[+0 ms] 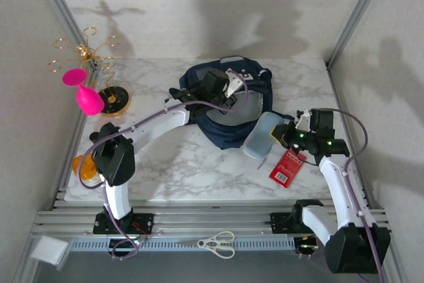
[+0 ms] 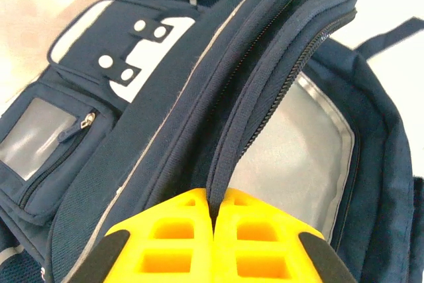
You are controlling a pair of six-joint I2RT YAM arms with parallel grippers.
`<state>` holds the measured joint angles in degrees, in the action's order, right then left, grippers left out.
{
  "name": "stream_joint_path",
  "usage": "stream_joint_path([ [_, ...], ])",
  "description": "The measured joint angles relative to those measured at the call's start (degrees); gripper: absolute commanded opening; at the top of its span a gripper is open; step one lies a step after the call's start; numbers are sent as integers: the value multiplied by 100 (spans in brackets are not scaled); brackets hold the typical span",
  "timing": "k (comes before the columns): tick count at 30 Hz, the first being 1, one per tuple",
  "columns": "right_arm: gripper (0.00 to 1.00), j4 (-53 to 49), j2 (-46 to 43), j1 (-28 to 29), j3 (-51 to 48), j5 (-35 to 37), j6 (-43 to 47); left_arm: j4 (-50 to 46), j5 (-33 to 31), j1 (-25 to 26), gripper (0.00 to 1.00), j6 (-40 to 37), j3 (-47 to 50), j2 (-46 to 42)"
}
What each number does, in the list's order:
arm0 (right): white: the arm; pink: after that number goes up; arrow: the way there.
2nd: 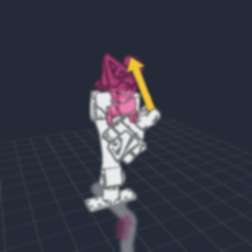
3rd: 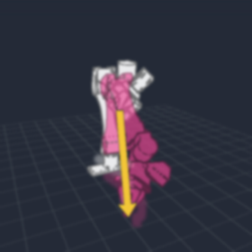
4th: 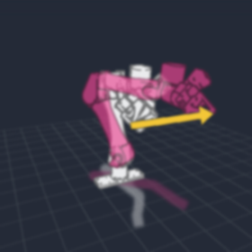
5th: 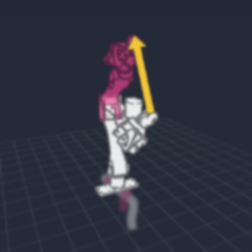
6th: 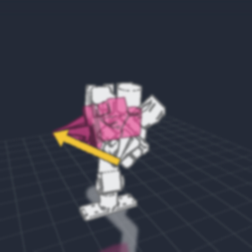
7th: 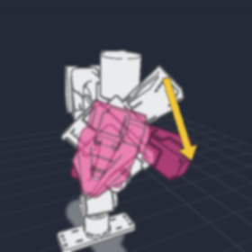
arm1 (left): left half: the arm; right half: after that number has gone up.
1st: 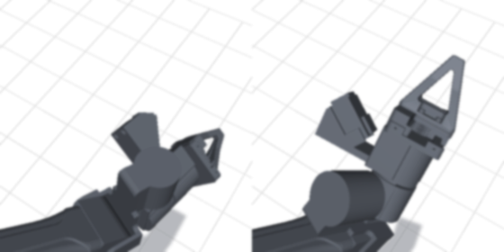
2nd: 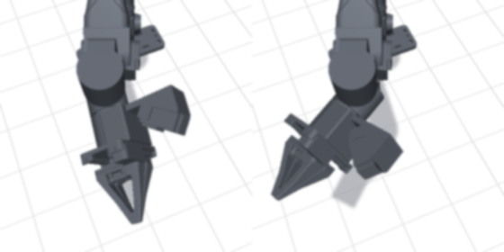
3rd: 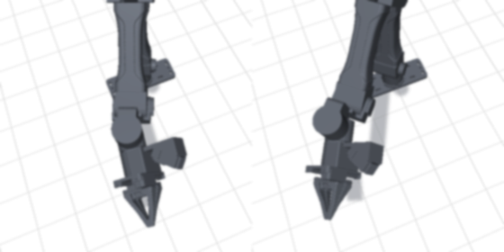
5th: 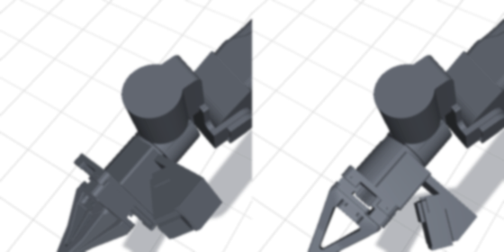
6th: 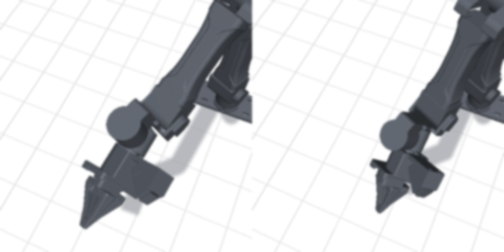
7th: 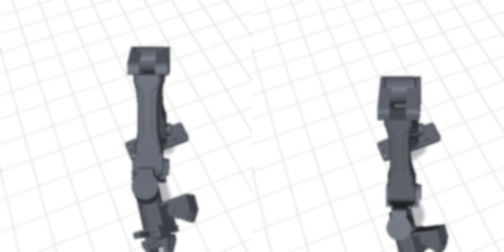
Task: Pack the student bag
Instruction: Open the student bag at the center of the table, then place the pencil pouch in the student bag.
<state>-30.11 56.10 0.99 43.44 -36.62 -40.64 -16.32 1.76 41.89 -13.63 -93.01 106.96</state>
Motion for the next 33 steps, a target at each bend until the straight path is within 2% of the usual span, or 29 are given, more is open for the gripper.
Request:
stream_joint_path([
  [5, 7, 1762, 839, 107, -444, -66, -1241, 122, 15, -11, 0, 444, -33, -24],
  [11, 8, 3733, 2133, 813, -350, 385, -2627, 151, 122, -9, 0, 791, -33, -26],
  [14, 9, 4159, 2778, 1154, 22, 911, -3115, 162, 186, -4, 0, 964, -33, -26],
  [17, 14, 4592, 3311, 1423, 396, 1648, -3580, 234, 223, 7, 0, 1165, -33, -28],
  [23, 17, 4968, 4780, 1740, 1685, 2754, -4164, 501, 380, 22, 0, 1655, -33, -31],
  [29, 47, 4983, 5759, 2015, 2522, 3182, -4216, 601, 481, 61, 0, 2127, -92, -26],
  [33, 61, 5042, 5600, 2026, 2391, 3222, -3851, 619, 437, 66, 0, 2273, -186, -26],
])
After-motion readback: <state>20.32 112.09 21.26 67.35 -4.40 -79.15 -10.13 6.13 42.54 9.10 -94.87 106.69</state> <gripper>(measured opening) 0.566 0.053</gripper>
